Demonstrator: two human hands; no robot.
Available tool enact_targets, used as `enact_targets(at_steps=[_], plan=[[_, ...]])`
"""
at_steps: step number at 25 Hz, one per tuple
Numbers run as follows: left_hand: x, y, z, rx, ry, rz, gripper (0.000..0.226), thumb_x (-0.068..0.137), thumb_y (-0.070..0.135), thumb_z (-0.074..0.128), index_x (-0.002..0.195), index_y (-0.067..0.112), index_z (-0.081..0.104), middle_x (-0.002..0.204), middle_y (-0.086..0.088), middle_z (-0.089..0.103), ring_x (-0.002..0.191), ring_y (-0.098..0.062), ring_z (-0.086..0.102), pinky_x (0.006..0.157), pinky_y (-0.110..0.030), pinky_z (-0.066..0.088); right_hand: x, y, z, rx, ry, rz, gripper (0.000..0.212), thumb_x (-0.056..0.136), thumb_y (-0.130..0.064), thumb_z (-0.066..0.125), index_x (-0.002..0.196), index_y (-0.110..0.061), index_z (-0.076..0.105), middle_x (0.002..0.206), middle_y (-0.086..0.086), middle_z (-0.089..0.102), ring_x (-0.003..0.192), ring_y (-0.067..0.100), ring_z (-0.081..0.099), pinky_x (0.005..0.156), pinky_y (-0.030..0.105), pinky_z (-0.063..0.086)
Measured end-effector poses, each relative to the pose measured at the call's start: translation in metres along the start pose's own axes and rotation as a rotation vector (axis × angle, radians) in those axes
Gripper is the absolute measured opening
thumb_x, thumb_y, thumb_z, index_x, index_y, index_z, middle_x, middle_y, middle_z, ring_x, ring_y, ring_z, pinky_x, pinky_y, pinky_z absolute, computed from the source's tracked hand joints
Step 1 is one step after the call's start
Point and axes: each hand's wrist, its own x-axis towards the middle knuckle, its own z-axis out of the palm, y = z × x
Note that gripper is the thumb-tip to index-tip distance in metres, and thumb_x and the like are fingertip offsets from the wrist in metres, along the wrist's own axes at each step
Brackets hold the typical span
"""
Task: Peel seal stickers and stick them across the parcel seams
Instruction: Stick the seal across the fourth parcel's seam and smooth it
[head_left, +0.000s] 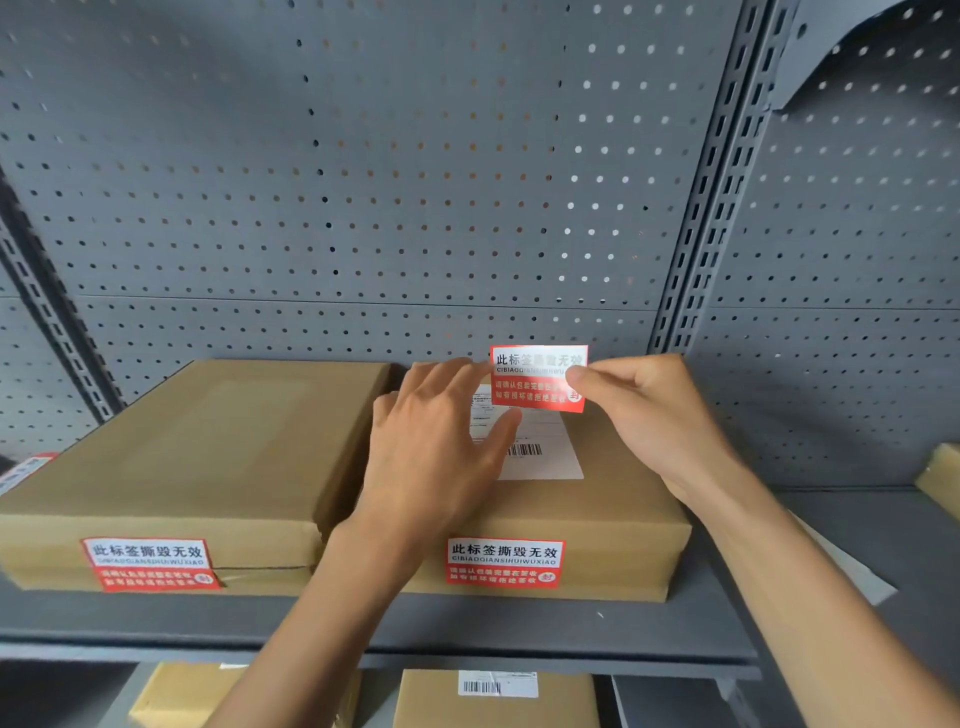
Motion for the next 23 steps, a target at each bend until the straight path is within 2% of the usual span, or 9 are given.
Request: enact_targets(at_steps=[4, 7, 9, 11, 14, 17, 20, 23], plan=[[0.001, -0.001, 0.003, 0.118, -0.08, -0.006, 0.063, 0.096, 0.062, 0.055, 0.152, 0.036, 0.043, 0.157, 0.013, 0.045, 0.147, -0.017, 0.034, 0.115, -0.048, 0.034, 0.003, 0.007, -0.001, -0.016, -0.009, 0.009, 0.042, 0.094, -0.036, 0.067, 0.103, 0.004, 0.067, 0.118, 0.034, 0.06, 0.116, 0.046, 0.055, 0.106, 0.062, 0.043], [0.003, -0.004, 0.005, 0.178, -0.156, -0.021, 0.065, 0.094, 0.067, 0.051, 0.152, 0.041, 0.036, 0.161, 0.012, 0.038, 0.153, -0.019, 0.026, 0.119, -0.059, 0.029, 0.005, 0.011, 0.001, -0.031, -0.031, 0.019, 0.043, 0.095, -0.038, 0.067, 0.106, 0.003, 0.067, 0.12, 0.031, 0.06, 0.118, 0.045, 0.055, 0.107, 0.062, 0.043], [0.004, -0.004, 0.005, 0.186, -0.211, -0.053, 0.067, 0.094, 0.07, 0.048, 0.154, 0.043, 0.032, 0.165, 0.01, 0.03, 0.157, -0.02, 0.017, 0.12, -0.065, 0.025, 0.006, 0.014, 0.002, -0.023, -0.035, 0.032, 0.03, 0.095, -0.037, 0.067, 0.101, -0.008, 0.074, 0.115, 0.023, 0.068, 0.116, 0.039, 0.06, 0.105, 0.058, 0.045], [0.005, -0.004, 0.004, 0.174, -0.254, -0.082, 0.07, 0.095, 0.071, 0.047, 0.156, 0.044, 0.029, 0.169, 0.008, 0.022, 0.159, -0.02, 0.009, 0.121, -0.067, 0.022, 0.006, 0.013, 0.004, -0.013, -0.042, 0.057, 0.019, 0.095, -0.035, 0.068, 0.087, -0.023, 0.08, 0.104, 0.009, 0.077, 0.111, 0.028, 0.066, 0.105, 0.046, 0.048], [0.005, -0.002, 0.003, 0.152, -0.282, -0.092, 0.072, 0.094, 0.072, 0.048, 0.157, 0.044, 0.028, 0.17, 0.007, 0.018, 0.159, -0.019, 0.006, 0.12, -0.065, 0.029, 0.004, 0.011, 0.007, -0.032, -0.037, 0.052, 0.02, 0.096, -0.033, 0.069, 0.083, -0.024, 0.081, 0.093, 0.001, 0.08, 0.105, 0.023, 0.07, 0.102, 0.041, 0.051], [0.006, -0.003, 0.003, 0.142, -0.296, -0.095, 0.073, 0.094, 0.072, 0.049, 0.157, 0.043, 0.028, 0.171, 0.006, 0.016, 0.159, -0.019, 0.006, 0.118, -0.064, 0.033, 0.005, 0.012, 0.008, -0.037, -0.024, 0.044, 0.021, 0.096, -0.031, 0.069, 0.085, -0.019, 0.082, 0.091, 0.002, 0.079, 0.103, 0.023, 0.071, 0.099, 0.039, 0.053], [0.007, -0.003, 0.004, 0.146, -0.317, -0.103, 0.073, 0.094, 0.073, 0.049, 0.157, 0.043, 0.029, 0.171, 0.006, 0.016, 0.159, -0.019, 0.005, 0.117, -0.069, 0.03, 0.007, 0.014, 0.01, -0.039, -0.032, 0.032, 0.026, 0.096, -0.033, 0.068, 0.094, -0.01, 0.078, 0.103, 0.016, 0.075, 0.108, 0.032, 0.067, 0.102, 0.047, 0.051], [0.008, -0.004, 0.004, 0.143, -0.323, -0.106, 0.072, 0.093, 0.074, 0.048, 0.156, 0.043, 0.031, 0.17, 0.006, 0.02, 0.159, -0.019, 0.009, 0.116, -0.067, 0.033, 0.007, 0.016, 0.012, -0.037, -0.035, 0.012, 0.027, 0.096, -0.036, 0.067, 0.094, -0.011, 0.077, 0.103, 0.019, 0.073, 0.106, 0.034, 0.066, 0.099, 0.047, 0.052]])
